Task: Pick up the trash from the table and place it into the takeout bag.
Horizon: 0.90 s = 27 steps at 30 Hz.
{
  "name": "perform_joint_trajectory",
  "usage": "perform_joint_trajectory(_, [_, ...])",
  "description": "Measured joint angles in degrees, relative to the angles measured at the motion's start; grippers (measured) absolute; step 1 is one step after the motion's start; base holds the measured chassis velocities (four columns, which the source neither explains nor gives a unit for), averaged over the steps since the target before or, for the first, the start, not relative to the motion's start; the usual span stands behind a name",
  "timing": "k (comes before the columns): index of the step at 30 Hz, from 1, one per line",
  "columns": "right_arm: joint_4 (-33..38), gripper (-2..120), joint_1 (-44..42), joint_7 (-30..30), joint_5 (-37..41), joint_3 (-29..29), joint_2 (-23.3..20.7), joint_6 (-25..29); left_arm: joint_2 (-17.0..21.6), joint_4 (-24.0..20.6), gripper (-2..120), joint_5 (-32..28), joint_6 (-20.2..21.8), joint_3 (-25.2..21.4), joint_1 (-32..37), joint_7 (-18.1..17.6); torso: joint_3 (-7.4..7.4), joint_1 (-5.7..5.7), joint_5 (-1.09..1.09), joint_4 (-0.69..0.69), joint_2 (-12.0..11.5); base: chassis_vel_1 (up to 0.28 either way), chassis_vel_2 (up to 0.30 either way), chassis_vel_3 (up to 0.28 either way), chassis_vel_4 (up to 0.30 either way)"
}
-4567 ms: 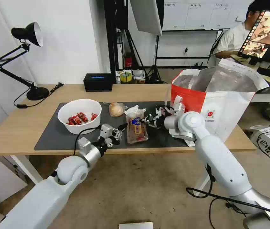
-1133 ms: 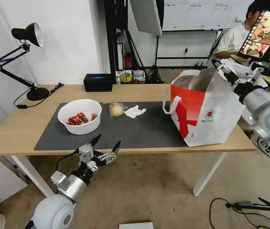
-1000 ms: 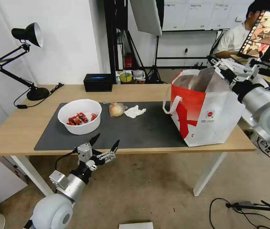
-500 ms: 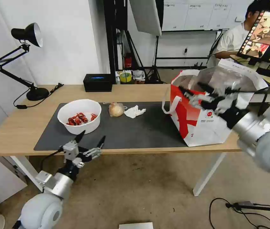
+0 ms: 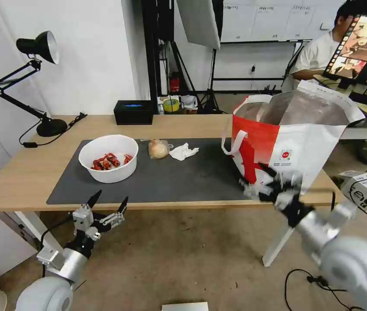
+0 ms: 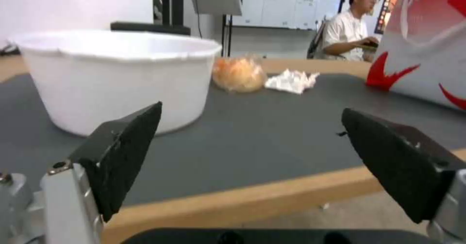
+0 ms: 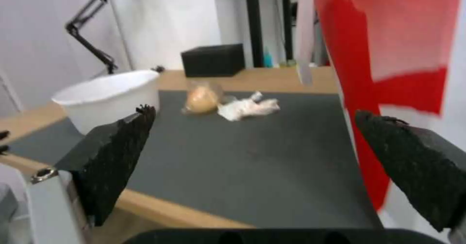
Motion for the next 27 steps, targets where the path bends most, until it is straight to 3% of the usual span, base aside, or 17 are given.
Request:
perform_joint_trajectory(1, [-0.96, 100, -3.16, -0.16, -4.47, -0.32, 2.51, 2.07, -0.06, 1.04, 100, 0.07, -0.45, 0.02, 0.19, 0.82, 0.00, 0.00, -0.01, -0.02, 0.00, 0.000, 0.000, 0.000, 0.000])
perform_joint_trajectory(5, [-3.24, 100, -5.01, -0.26, -9.41, -1.68, 5.98, 3.64, -0.71, 3.26, 100, 0.62, -1.10, 0.06, 0.92, 1.86, 0.00, 0.00, -0.01, 0.00, 0.00, 0.000, 0.000, 0.000, 0.000])
perform_joint_trajectory(27, [-5.66, 100, -4.01, -0.51, -10.34, -3.49, 8.05, 3.40, -1.29, 4.25, 100, 0.96, -2.32, 0.38, 1.57, 2.64, 0.01, 0.01, -0.01, 0.00, 0.00, 0.000, 0.000, 0.000, 0.000])
